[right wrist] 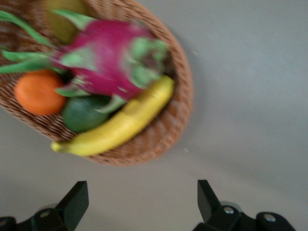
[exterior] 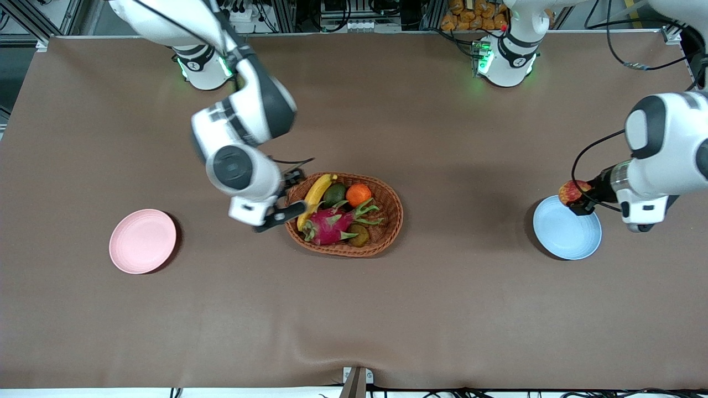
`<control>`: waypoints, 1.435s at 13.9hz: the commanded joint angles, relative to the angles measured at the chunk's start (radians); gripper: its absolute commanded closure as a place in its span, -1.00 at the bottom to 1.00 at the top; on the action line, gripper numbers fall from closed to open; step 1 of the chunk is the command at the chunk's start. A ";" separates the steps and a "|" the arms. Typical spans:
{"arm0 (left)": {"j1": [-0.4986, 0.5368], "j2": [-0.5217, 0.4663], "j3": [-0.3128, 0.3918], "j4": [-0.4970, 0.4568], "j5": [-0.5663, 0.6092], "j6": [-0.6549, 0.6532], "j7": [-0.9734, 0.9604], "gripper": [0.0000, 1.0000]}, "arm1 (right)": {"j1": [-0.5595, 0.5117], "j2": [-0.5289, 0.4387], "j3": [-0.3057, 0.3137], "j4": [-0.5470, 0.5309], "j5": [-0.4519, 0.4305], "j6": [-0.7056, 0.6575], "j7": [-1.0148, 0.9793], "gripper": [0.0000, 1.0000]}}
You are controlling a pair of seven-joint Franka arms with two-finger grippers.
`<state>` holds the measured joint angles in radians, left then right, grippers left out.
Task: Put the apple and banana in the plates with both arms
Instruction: 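Carry the apple to the blue plate while the right gripper reaches the banana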
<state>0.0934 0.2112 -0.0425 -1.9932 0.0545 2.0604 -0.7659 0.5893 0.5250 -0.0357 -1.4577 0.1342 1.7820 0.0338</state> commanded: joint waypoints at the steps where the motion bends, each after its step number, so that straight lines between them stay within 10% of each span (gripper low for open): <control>1: 0.043 -0.030 -0.010 -0.117 0.057 0.151 0.029 1.00 | 0.058 0.023 -0.010 0.019 -0.054 0.023 0.003 -1.00; 18: 0.193 0.137 -0.005 -0.190 0.061 0.489 0.198 0.97 | 0.234 0.108 -0.010 -0.015 -0.074 0.112 0.314 -1.00; 19: 0.201 0.137 -0.005 -0.181 0.061 0.489 0.209 0.78 | 0.239 0.112 -0.010 -0.024 -0.077 0.122 0.325 -1.00; 20: 0.212 0.140 -0.005 -0.165 0.061 0.489 0.211 0.14 | 0.241 0.113 -0.010 -0.035 -0.080 0.138 0.327 -1.00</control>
<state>0.2799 0.3492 -0.0419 -2.1814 0.0949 2.5370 -0.5707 0.8143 0.6340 -0.0368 -1.4760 0.0629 1.8934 0.3300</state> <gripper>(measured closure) 0.256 0.000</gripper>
